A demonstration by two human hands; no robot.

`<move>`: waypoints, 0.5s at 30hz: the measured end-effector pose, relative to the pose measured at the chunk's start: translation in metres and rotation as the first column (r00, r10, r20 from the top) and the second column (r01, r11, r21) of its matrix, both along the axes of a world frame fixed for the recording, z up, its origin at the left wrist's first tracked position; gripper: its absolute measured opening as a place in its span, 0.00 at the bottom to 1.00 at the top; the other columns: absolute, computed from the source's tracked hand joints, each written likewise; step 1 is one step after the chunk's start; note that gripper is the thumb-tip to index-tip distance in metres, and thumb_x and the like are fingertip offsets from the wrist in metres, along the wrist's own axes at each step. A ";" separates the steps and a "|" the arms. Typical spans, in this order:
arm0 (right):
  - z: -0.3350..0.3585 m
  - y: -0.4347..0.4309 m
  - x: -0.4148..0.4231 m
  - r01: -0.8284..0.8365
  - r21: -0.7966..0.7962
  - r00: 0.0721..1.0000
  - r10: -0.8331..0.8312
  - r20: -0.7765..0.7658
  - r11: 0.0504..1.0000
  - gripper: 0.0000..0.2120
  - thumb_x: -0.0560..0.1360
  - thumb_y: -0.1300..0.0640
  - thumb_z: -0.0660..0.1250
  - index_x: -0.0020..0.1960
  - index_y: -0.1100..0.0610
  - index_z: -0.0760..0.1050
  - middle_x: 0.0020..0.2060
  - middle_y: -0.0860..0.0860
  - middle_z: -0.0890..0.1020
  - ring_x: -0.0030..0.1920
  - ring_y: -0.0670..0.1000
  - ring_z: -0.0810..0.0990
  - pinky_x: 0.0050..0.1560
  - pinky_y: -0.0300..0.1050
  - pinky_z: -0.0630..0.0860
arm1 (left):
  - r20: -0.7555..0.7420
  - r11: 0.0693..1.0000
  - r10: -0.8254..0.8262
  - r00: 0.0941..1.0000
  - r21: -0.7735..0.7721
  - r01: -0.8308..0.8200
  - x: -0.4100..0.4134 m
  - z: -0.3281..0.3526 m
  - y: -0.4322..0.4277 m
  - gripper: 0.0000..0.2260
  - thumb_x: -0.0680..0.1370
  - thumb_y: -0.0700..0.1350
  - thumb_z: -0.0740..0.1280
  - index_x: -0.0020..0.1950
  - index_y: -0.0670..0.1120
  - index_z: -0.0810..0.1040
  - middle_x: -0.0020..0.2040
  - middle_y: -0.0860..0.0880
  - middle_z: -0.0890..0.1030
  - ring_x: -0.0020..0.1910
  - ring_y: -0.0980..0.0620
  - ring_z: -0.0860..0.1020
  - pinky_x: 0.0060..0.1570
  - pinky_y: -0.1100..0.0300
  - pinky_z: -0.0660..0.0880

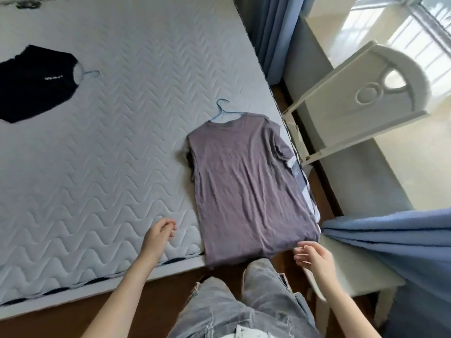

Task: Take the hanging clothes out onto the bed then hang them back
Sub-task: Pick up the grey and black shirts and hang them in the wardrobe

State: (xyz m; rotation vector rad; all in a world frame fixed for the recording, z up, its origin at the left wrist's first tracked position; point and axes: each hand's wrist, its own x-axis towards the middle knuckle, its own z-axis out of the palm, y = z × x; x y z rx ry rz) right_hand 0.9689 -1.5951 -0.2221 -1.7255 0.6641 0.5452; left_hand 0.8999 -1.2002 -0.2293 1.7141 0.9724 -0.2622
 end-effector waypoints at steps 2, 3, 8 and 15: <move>-0.003 0.006 0.061 -0.062 0.008 0.998 0.062 0.024 0.998 0.11 0.79 0.71 0.55 0.47 0.68 0.76 0.36 0.61 0.79 0.26 0.47 0.80 0.29 0.37 0.77 | -0.032 0.998 0.009 0.999 0.056 -0.007 0.033 -0.006 -0.011 0.07 0.80 0.42 0.62 0.47 0.51 0.79 0.46 0.46 0.82 0.48 0.45 0.79 0.52 0.53 0.74; -0.008 0.011 0.093 -0.090 0.007 0.995 0.090 0.038 0.996 0.11 0.79 0.71 0.55 0.48 0.68 0.76 0.36 0.61 0.79 0.26 0.47 0.80 0.29 0.37 0.77 | -0.047 0.996 0.007 0.999 0.090 -0.002 0.051 -0.010 -0.015 0.06 0.80 0.43 0.62 0.51 0.49 0.79 0.49 0.46 0.81 0.50 0.46 0.78 0.52 0.54 0.72; -0.057 0.062 0.245 -0.282 -0.012 0.951 0.281 0.126 0.959 0.10 0.78 0.68 0.58 0.47 0.64 0.78 0.36 0.58 0.81 0.33 0.52 0.80 0.36 0.41 0.78 | -0.086 0.964 -0.054 0.995 0.255 0.074 0.153 -0.056 -0.011 0.13 0.78 0.37 0.63 0.63 0.40 0.77 0.58 0.43 0.78 0.56 0.44 0.78 0.54 0.58 0.69; -0.201 0.164 0.397 -0.484 -0.425 0.706 0.628 0.327 0.765 0.13 0.77 0.62 0.62 0.61 0.59 0.76 0.56 0.52 0.80 0.53 0.52 0.79 0.54 0.42 0.72 | 0.009 0.882 -0.181 0.984 0.444 0.158 0.320 -0.184 0.043 0.18 0.78 0.43 0.66 0.67 0.42 0.73 0.64 0.44 0.75 0.64 0.45 0.73 0.63 0.56 0.68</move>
